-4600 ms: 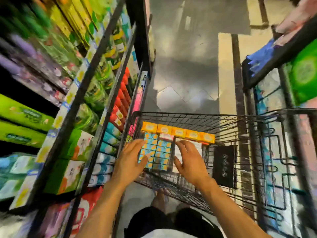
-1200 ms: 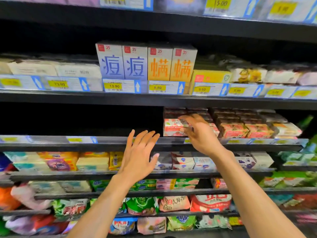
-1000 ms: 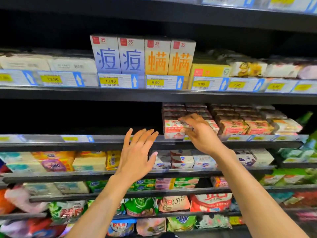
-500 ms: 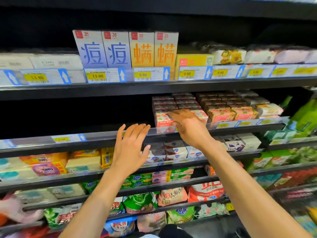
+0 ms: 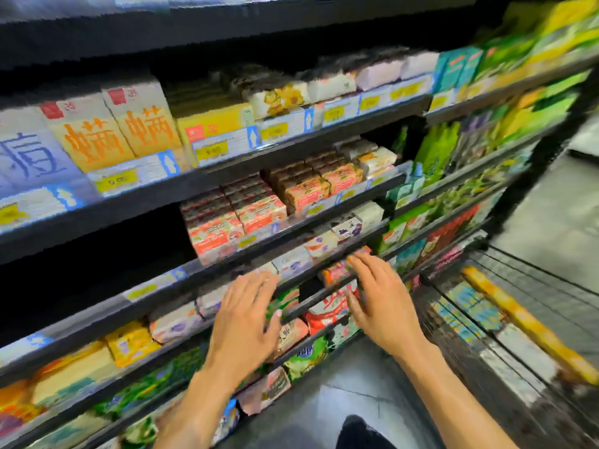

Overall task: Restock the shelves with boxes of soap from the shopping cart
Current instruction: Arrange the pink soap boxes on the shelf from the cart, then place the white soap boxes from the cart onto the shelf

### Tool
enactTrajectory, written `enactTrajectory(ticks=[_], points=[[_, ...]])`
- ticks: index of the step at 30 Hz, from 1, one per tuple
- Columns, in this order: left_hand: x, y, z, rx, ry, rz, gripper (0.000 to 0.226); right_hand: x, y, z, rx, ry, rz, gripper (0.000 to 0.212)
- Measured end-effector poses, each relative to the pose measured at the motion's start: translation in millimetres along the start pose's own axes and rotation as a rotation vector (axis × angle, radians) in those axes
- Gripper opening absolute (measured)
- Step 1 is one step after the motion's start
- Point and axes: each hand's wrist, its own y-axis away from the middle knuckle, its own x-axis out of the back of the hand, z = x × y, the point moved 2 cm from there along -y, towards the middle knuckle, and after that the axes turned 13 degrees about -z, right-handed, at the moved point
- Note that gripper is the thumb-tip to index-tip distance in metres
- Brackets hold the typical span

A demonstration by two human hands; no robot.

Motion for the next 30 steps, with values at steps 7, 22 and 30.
enactTrajectory(ticks=[7,22,30], points=[[-86.4,-85.1,118.6,-0.311,0.089,-0.237,0.063,-0.6,128.4,136.3,-0.495,0.015,-0.032,0.064],[-302.1,-249.4,406.1,-0.590,0.090,-0.672,0.064,7.1,296.3,428.4,-0.999,-0.184,-0.093,0.062],[-425.5,-308.5,482.1,-0.715,-0.019,-0.953,0.065,-52.2,334.9,522.6,-1.148,-0.374,-0.185,0.065]])
